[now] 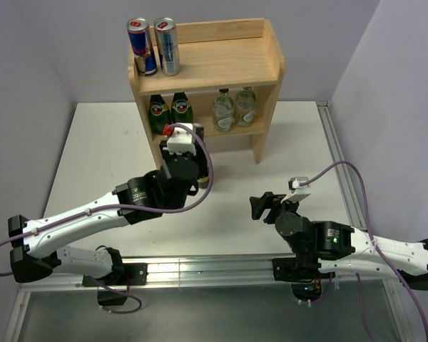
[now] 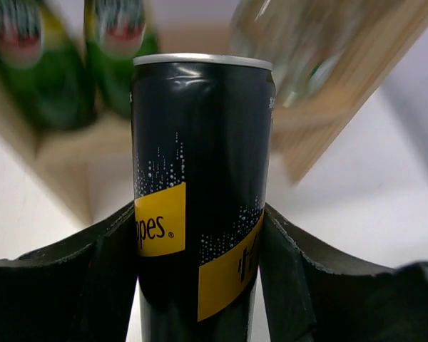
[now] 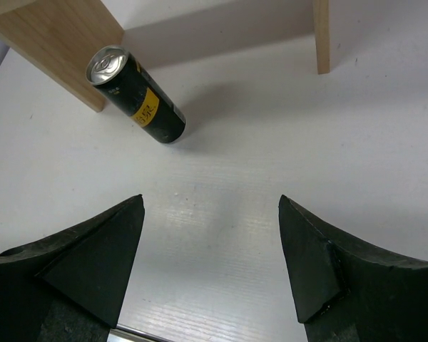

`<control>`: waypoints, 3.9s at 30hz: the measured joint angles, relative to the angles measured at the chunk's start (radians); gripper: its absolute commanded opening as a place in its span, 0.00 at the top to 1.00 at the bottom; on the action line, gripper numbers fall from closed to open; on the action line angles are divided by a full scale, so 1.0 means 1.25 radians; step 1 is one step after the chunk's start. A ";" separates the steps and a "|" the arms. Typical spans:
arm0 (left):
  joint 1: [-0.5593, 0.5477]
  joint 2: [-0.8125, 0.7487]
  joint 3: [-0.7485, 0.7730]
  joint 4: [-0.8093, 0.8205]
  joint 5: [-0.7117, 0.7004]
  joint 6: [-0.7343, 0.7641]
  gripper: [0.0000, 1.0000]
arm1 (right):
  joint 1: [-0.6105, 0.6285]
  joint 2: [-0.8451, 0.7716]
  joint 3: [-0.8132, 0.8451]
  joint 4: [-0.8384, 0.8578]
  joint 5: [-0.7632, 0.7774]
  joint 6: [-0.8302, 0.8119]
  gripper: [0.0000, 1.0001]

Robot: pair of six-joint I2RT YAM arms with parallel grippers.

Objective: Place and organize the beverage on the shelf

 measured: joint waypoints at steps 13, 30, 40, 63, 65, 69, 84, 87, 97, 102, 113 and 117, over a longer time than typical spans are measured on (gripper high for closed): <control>0.059 0.172 0.294 0.742 0.161 0.701 1.00 | 0.000 -0.024 0.000 0.000 -0.001 0.000 0.18; 0.274 0.524 0.598 0.870 0.398 0.707 1.00 | 0.000 -0.051 -0.011 0.006 -0.009 -0.006 0.18; 0.307 0.627 0.689 0.860 0.439 0.643 1.00 | 0.000 -0.048 -0.011 0.007 -0.011 -0.008 0.18; 0.319 0.569 0.480 1.023 0.431 0.627 0.63 | 0.000 -0.034 -0.011 0.013 -0.011 -0.010 0.18; 0.319 0.567 0.476 1.025 0.431 0.627 0.52 | 0.000 -0.034 -0.011 0.013 -0.011 -0.010 0.18; 0.319 0.566 0.475 1.025 0.431 0.627 0.27 | 0.000 -0.034 -0.011 0.013 -0.011 -0.010 0.18; 0.319 0.566 0.475 0.989 0.424 0.627 0.01 | 0.000 -0.034 -0.011 0.013 -0.011 -0.009 0.18; 0.318 0.566 0.475 0.978 0.424 0.627 0.01 | 0.000 -0.034 -0.011 0.013 -0.011 -0.009 0.18; 0.278 0.537 0.448 0.978 0.391 0.656 0.01 | 0.000 -0.034 -0.011 0.013 -0.011 -0.009 0.18; 0.243 0.499 0.409 1.001 0.354 0.706 0.01 | 0.000 -0.034 -0.011 0.013 -0.011 -0.009 0.18; 0.170 0.378 0.248 1.076 0.263 0.804 0.01 | 0.000 -0.027 -0.011 0.013 -0.010 -0.009 0.18; 0.166 0.329 0.192 1.087 0.227 0.818 0.01 | 0.000 -0.002 -0.011 0.013 -0.010 -0.009 0.18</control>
